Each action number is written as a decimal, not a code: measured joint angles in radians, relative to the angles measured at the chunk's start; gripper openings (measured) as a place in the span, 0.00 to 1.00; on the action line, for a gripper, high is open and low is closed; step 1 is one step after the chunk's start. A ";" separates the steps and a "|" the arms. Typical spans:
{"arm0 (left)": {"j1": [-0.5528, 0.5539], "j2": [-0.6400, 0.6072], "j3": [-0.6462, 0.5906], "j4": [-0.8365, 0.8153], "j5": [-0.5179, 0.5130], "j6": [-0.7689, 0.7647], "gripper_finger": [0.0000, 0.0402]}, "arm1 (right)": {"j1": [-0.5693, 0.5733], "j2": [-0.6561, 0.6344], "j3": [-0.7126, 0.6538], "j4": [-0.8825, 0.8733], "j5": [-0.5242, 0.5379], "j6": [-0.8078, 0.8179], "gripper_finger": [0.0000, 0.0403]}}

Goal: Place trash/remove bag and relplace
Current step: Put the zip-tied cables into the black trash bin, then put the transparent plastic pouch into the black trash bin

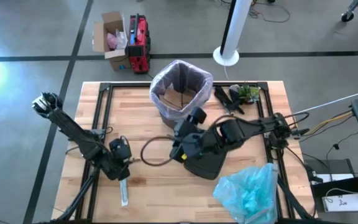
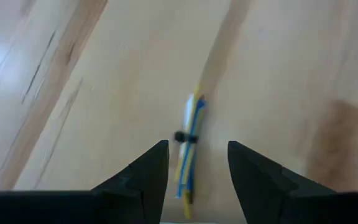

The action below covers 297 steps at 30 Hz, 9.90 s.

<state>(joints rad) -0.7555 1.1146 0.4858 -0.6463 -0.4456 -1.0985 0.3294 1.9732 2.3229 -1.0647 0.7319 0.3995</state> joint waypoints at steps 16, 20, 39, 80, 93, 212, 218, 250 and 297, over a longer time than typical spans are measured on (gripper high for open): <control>0.019 0.168 -0.086 0.233 -0.008 -0.010 0.33 | 0.072 0.001 -0.006 -0.009 0.028 -0.026 0.57; 0.019 0.218 -0.085 0.286 -0.026 -0.009 0.21 | 0.092 0.000 0.005 -0.052 0.028 -0.078 0.57; 0.163 0.120 0.098 0.498 -0.076 0.193 0.03 | 0.186 -0.079 0.031 -0.504 0.030 0.061 0.52; 0.165 0.387 0.135 0.749 -0.113 0.299 0.45 | 0.162 -0.079 -0.264 -0.499 0.031 0.228 0.65; 0.128 0.655 0.233 0.799 -0.145 0.214 0.43 | 0.139 -0.082 -0.265 -0.498 0.027 0.147 0.59; 0.137 0.325 0.756 -0.723 0.054 -0.534 0.81 | 0.276 -0.259 -0.380 -0.284 0.397 0.349 0.76; 0.044 0.325 0.508 -0.520 0.299 -0.757 0.82 | 0.260 -0.259 -0.380 -0.287 0.397 0.348 0.74; -0.040 0.325 0.190 -0.109 0.248 -0.872 0.47 | 0.250 -0.259 -0.403 -0.287 0.393 0.360 0.68; 0.413 0.197 1.260 -0.307 -0.400 0.509 0.00 | 0.272 -0.258 -0.408 -0.197 0.218 0.440 0.57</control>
<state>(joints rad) -0.3423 1.3112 1.7461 -0.9532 -0.8461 -0.5892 0.6017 1.7149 1.9148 -1.2615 0.9497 0.8398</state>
